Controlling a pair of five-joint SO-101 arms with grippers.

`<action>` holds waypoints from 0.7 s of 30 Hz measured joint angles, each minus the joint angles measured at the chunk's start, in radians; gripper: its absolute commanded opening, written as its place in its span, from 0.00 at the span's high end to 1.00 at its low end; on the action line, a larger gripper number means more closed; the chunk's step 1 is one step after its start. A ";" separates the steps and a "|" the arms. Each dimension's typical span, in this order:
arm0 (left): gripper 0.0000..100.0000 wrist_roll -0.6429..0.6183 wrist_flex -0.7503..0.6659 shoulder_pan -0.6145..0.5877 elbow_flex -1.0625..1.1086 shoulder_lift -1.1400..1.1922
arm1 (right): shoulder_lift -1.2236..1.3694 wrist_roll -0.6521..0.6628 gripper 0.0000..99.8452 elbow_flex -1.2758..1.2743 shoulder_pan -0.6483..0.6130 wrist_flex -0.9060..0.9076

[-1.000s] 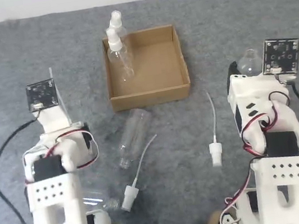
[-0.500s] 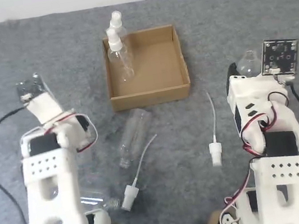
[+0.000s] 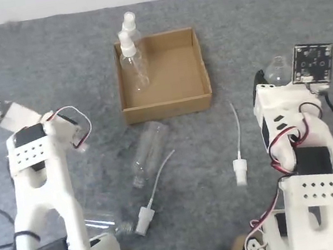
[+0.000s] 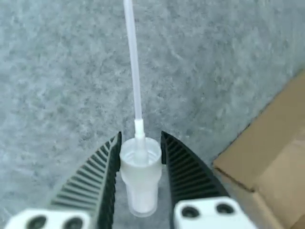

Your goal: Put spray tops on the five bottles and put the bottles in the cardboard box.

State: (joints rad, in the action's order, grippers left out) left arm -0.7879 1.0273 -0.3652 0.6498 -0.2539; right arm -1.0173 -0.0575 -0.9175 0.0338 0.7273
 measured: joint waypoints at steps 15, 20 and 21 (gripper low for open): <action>0.95 -0.416 0.000 -0.002 0.000 0.002 | 0.000 0.000 0.86 0.000 -0.005 0.000; 0.76 -0.416 0.000 -0.002 0.000 0.002 | 0.000 0.000 0.86 0.000 -0.005 0.000; 0.74 -0.416 0.000 -0.002 0.000 0.002 | 0.000 0.000 0.86 0.000 -0.003 0.000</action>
State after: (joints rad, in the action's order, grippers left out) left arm -1.2037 1.0273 -0.3667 0.6498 -0.2524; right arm -1.0173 -0.0575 -0.9175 0.0307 0.7273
